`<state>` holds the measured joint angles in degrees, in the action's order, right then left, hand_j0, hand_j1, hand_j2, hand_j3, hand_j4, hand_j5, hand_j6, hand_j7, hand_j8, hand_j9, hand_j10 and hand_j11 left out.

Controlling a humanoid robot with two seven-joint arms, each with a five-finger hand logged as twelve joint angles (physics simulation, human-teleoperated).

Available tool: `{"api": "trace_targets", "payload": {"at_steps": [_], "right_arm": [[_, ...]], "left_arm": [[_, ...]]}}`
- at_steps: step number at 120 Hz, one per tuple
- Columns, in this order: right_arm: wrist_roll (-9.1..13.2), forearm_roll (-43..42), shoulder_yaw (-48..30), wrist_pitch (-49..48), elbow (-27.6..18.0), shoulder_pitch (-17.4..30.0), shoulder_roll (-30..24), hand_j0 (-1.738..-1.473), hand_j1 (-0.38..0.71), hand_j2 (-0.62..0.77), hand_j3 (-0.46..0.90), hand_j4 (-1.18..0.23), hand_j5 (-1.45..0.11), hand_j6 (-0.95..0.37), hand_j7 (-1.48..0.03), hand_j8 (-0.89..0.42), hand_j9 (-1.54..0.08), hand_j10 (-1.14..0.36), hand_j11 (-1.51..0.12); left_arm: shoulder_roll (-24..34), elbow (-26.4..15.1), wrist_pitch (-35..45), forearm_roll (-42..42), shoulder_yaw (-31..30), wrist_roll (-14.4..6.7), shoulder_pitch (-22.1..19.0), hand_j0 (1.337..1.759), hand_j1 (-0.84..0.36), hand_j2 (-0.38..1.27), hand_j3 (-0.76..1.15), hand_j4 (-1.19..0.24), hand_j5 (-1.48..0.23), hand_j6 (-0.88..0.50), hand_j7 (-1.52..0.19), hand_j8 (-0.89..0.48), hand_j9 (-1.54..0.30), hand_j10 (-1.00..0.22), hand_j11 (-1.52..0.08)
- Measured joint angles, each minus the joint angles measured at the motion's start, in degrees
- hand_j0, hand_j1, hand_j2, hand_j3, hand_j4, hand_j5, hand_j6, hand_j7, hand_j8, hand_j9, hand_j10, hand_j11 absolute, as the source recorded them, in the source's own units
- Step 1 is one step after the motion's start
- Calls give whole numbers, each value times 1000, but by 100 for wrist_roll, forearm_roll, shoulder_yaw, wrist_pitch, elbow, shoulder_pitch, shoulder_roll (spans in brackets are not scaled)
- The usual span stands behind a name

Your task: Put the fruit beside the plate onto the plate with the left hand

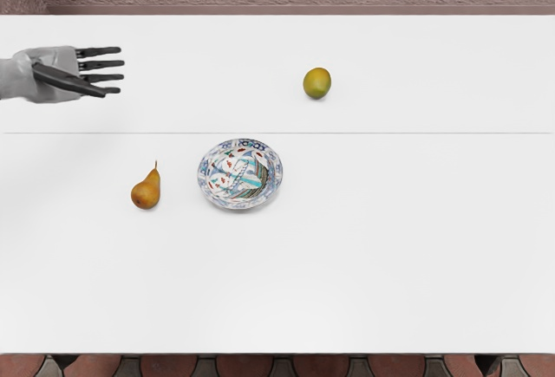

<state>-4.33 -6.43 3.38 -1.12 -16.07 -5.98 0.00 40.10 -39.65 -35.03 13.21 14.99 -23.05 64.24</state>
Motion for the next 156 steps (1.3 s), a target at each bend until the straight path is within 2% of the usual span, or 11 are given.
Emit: {"api": "trace_targets", "payload": {"at_steps": [26,57,81,86,92,99,108,116,125,138,156], "right_arm": [[-5,1,-7,2,30,26,0,-1658,-331,-3,0,-15,-20,-15,-20,-15,-20,-15,-20],[-6,1,-12,7,50,34,0,-1658,-331,-3,0,-15,-19,-15,-19,-15,-19,-15,-19],[-6,1,-12,9,51,35,0,-1658,-331,-3,0,-15,-19,-15,-19,-15,-19,-15,-19],[-6,1,-12,11,51,35,0,-1658,-331,-3,0,-15,-19,-15,-20,-15,-19,-15,-19],[-6,1,-12,9,51,35,0,-1658,-331,-3,0,-15,-19,-15,-20,-15,-19,-15,-19],[-6,1,-12,9,51,35,0,-1658,-331,-3,0,-15,-19,-15,-20,-15,-19,-15,-20],[-6,1,-12,10,52,35,0,-1658,-331,-3,0,-15,-19,-15,-20,-15,-20,-15,-20],[-6,1,-12,9,52,35,0,-1658,-331,-3,0,-15,-19,-15,-20,-15,-20,-15,-20],[-6,1,-12,9,52,35,0,-1658,-331,-3,0,-15,-19,-15,-20,-15,-20,-15,-20],[-6,1,-12,9,52,35,0,-1658,-331,-3,0,-15,-20,-15,-20,-15,-20,-15,-20],[-6,1,-11,10,52,35,0,-1658,-331,-3,0,-15,-20,-15,-20,-15,-20,-15,-20]], "left_arm": [[-26,-57,0,-156,-58,-28,-2,1658,349,0,0,1,0,2,0,2,0,2,0],[-93,-62,0,-729,-57,-33,36,1658,348,0,0,0,0,1,0,1,0,1,-1],[12,-185,0,-1048,-80,20,148,1658,339,1,0,-8,-11,-7,-11,-7,-11,-7,-11],[153,-423,0,-1210,-91,28,240,1658,338,2,0,-9,-12,-8,-12,-8,-12,-8,-12],[453,-911,0,-1397,-117,97,235,1658,337,2,0,-10,-13,-10,-13,-9,-13,-9,-13],[771,-1488,74,-1519,-321,330,420,1658,336,2,0,-11,-14,-11,-14,-11,-14,-11,-14],[848,-1907,376,-1569,-719,576,753,1658,335,2,0,-12,-16,-12,-16,-12,-16,-12,-16],[800,-2265,1038,-1499,-1307,756,1212,1658,335,2,0,-12,-16,-12,-16,-12,-16,-12,-16],[836,-2733,1958,-1445,-1705,879,1239,1658,336,2,0,-12,-15,-12,-15,-12,-15,-12,-15],[1058,-3333,3278,-1388,-1948,955,1247,1658,337,2,0,-11,-13,-11,-13,-11,-13,-11,-13],[1176,-3803,4305,-1172,-2061,974,1292,1658,338,2,0,-9,-12,-10,-12,-10,-12,-10,-12]]}}
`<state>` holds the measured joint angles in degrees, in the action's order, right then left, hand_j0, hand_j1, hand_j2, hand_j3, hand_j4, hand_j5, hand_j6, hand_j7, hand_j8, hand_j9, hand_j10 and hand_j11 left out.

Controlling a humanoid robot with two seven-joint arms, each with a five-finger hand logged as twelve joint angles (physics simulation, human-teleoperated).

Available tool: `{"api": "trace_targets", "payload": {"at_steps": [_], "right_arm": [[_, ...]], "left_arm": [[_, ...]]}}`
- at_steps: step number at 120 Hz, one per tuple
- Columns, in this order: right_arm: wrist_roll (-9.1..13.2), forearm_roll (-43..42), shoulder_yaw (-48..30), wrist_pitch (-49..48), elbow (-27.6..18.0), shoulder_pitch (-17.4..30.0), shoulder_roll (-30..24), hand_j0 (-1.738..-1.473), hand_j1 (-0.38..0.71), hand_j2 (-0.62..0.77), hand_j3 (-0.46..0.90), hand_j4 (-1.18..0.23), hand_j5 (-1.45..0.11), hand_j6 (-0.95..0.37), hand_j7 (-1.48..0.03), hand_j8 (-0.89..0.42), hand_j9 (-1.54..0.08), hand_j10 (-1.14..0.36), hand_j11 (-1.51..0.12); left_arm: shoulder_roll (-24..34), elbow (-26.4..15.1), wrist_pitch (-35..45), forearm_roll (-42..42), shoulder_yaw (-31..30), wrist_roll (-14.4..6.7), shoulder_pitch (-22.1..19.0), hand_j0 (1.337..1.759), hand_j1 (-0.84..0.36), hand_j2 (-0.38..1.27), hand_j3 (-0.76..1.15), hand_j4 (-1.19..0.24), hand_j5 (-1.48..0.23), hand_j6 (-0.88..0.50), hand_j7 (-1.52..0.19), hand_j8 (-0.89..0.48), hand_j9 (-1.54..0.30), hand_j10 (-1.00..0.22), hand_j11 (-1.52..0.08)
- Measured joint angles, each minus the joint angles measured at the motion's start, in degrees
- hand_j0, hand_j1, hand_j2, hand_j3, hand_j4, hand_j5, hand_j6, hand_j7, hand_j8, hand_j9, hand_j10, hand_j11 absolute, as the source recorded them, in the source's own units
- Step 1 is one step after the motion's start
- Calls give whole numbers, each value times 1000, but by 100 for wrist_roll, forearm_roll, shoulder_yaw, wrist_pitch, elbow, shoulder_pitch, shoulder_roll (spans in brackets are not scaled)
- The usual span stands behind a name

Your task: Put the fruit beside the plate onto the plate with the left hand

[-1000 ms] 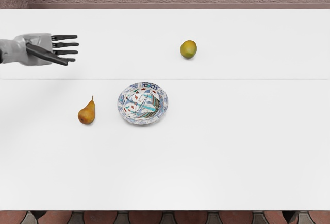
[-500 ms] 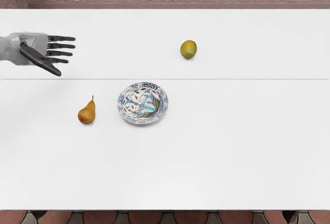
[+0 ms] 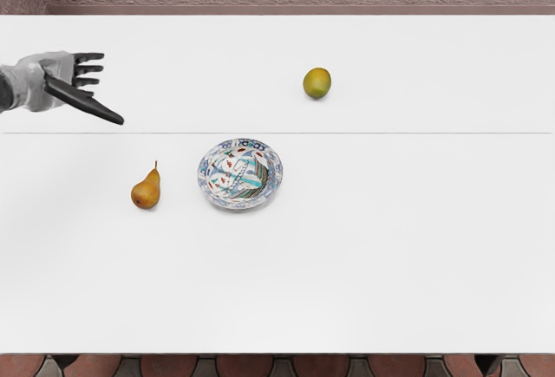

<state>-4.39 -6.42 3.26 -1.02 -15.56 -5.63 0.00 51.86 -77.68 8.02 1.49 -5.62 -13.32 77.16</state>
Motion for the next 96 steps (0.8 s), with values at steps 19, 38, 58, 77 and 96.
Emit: {"api": "trace_targets", "payload": {"at_steps": [19,38,58,77,96], "right_arm": [[0,0,0,0,0,0,0,-1658,-331,-3,0,-15,-20,-15,-20,-15,-20,-15,-20],[0,0,0,3,0,0,0,-1658,-331,-3,0,-15,-20,-15,-20,-15,-20,-15,-20],[0,0,-1,2,0,0,0,-1658,-331,-3,0,-15,-19,-15,-19,-15,-19,-15,-19],[0,0,0,0,0,0,0,-1658,-331,-3,0,-15,-19,-15,-19,-15,-19,-15,-19],[0,0,-1,1,0,0,0,-1658,-331,-3,0,-15,-19,-15,-19,-15,-19,-15,-19]], "left_arm": [[-44,-166,1012,598,-130,-294,4,1658,340,1,0,-8,-10,-8,-10,-8,-10,-8,-10],[-16,-202,1357,769,-169,-604,-34,1658,342,0,0,-5,-8,-5,-8,-6,-8,-6,-8],[-49,-277,1876,802,-152,-870,17,1658,344,0,0,-3,-5,-3,-5,-3,-5,-4,-5],[-17,-395,2139,875,-223,-1031,384,1658,344,-1,0,-1,-4,-1,-4,-2,-4,-3,-4],[-839,-691,2530,1911,-1664,-1049,2323,1658,344,0,0,-3,-5,-4,-5,-4,-5,-4,-5]]}}
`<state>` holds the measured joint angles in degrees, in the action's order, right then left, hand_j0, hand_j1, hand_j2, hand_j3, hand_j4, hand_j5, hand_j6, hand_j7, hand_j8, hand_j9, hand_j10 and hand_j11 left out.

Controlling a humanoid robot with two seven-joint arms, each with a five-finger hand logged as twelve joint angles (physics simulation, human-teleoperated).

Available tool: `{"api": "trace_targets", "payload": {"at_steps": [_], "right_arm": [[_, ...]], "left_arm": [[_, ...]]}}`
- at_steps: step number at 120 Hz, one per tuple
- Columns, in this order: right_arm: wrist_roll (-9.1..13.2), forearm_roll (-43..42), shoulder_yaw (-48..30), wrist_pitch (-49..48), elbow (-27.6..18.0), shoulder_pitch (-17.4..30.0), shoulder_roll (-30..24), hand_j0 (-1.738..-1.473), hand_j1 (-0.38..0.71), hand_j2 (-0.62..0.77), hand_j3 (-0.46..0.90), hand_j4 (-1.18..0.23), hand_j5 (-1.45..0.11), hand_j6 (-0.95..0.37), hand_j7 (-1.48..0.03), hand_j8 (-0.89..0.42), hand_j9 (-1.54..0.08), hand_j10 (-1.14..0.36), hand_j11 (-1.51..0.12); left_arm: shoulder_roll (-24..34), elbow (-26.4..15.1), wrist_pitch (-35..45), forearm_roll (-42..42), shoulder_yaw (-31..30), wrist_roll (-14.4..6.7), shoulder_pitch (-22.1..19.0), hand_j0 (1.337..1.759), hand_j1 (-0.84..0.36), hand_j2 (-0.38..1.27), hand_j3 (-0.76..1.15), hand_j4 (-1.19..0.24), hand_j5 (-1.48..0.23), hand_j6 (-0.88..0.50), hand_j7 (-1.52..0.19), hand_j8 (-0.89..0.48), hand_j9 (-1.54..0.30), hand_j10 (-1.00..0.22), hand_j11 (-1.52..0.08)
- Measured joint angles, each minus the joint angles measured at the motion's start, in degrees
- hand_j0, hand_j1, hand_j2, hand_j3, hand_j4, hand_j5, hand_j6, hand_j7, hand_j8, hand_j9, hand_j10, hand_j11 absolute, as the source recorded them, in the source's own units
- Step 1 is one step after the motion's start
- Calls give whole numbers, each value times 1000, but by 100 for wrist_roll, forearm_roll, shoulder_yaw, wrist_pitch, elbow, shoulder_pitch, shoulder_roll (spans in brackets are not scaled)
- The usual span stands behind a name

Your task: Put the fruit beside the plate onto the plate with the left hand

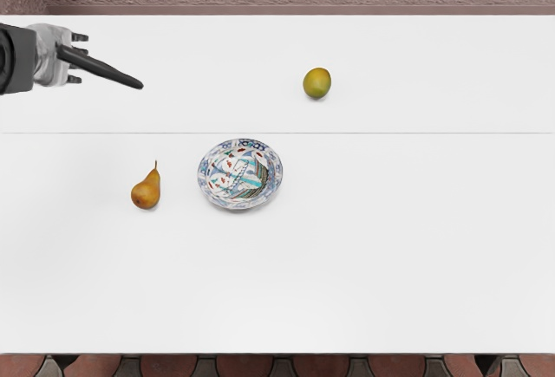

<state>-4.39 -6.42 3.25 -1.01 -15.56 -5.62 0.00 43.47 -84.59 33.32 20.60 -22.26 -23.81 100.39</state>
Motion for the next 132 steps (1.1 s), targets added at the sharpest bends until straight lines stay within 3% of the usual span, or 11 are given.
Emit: {"api": "trace_targets", "payload": {"at_steps": [11,28,90,132], "right_arm": [[0,0,0,0,0,0,0,-1658,-331,-3,0,-15,-19,-15,-19,-15,-19,-15,-19],[0,0,1,0,0,0,0,-1658,-331,-3,0,-15,-19,-15,-20,-15,-19,-15,-19],[0,0,1,0,0,0,0,-1658,-331,-3,0,-15,-19,-15,-19,-15,-19,-15,-19],[0,0,1,0,0,0,0,-1658,-331,-3,0,-15,-19,-15,-19,-15,-19,-15,-19]], "left_arm": [[-93,-184,99,658,-508,5,128,1658,345,0,0,-4,-5,-4,-5,-4,-5,-4,-5],[-197,-301,151,1134,-786,14,227,1658,344,0,0,-4,-5,-4,-5,-4,-5,-4,-5],[-1779,-310,168,1662,-1531,-13,591,1658,344,1,0,-4,-6,-5,-6,-5,-5,-5,-5],[-2875,305,168,2332,-2966,-26,811,1658,345,1,0,-4,-5,-4,-5,-4,-5,-4,-5]]}}
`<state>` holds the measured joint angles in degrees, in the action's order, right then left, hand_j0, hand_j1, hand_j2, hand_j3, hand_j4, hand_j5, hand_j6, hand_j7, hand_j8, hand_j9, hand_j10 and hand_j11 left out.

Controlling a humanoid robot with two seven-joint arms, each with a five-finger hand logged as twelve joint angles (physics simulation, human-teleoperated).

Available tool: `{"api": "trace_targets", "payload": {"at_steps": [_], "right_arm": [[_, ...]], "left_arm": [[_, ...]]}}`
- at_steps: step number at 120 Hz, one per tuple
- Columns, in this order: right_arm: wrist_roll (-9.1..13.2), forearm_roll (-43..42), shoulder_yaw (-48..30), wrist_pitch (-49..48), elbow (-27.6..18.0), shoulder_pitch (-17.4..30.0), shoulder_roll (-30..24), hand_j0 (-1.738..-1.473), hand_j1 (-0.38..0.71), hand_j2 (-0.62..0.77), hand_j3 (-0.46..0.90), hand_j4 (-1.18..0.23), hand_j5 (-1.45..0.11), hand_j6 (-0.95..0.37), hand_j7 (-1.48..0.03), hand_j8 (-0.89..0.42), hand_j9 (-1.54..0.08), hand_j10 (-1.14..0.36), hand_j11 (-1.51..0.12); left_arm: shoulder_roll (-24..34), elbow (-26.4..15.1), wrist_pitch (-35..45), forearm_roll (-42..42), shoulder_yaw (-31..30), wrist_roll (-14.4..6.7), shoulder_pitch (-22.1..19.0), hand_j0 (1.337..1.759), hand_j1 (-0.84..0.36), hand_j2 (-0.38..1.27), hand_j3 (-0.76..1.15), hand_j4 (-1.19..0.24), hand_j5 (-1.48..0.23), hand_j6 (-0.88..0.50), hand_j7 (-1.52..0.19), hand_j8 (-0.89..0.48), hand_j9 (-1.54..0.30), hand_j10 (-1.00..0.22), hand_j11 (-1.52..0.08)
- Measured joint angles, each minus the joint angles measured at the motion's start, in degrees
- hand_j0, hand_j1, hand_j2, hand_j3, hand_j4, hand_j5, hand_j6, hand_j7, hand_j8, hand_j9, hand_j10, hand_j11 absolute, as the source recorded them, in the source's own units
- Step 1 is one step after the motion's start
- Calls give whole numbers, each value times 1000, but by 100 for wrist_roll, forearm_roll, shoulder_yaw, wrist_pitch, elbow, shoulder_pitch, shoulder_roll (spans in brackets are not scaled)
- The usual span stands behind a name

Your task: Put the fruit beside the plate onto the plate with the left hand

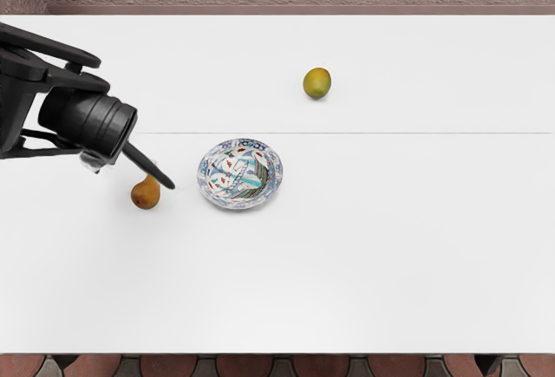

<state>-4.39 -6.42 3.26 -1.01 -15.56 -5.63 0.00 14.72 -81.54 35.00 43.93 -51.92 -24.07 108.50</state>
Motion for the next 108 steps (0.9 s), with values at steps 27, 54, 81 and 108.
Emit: {"api": "trace_targets", "payload": {"at_steps": [27,54,81,108], "right_arm": [[0,0,-1,-1,0,0,0,-1658,-331,-3,0,-15,-19,-15,-19,-15,-19,-15,-19],[0,0,2,2,0,0,0,-1658,-331,-3,0,-15,-19,-15,-20,-15,-19,-15,-19],[0,0,1,0,0,0,0,-1658,-331,-3,0,-15,-19,-15,-19,-15,-19,-15,-19],[0,0,-1,0,0,0,0,-1658,-331,-3,0,-15,-19,-15,-20,-15,-19,-15,-19]], "left_arm": [[-367,224,0,448,-448,-3,224,1658,345,1,0,-4,-5,-4,-5,-4,-5,-4,-5],[-802,263,0,600,-499,-8,233,1658,344,1,0,-4,-5,-5,-5,-5,-5,-4,-5],[-1151,419,0,678,-532,-15,207,1658,340,2,0,-8,-10,-8,-10,-8,-10,-8,-10],[-1293,507,0,744,-590,-67,161,1658,244,18,0,-88,-114,-89,-114,-89,-114,-88,-114]]}}
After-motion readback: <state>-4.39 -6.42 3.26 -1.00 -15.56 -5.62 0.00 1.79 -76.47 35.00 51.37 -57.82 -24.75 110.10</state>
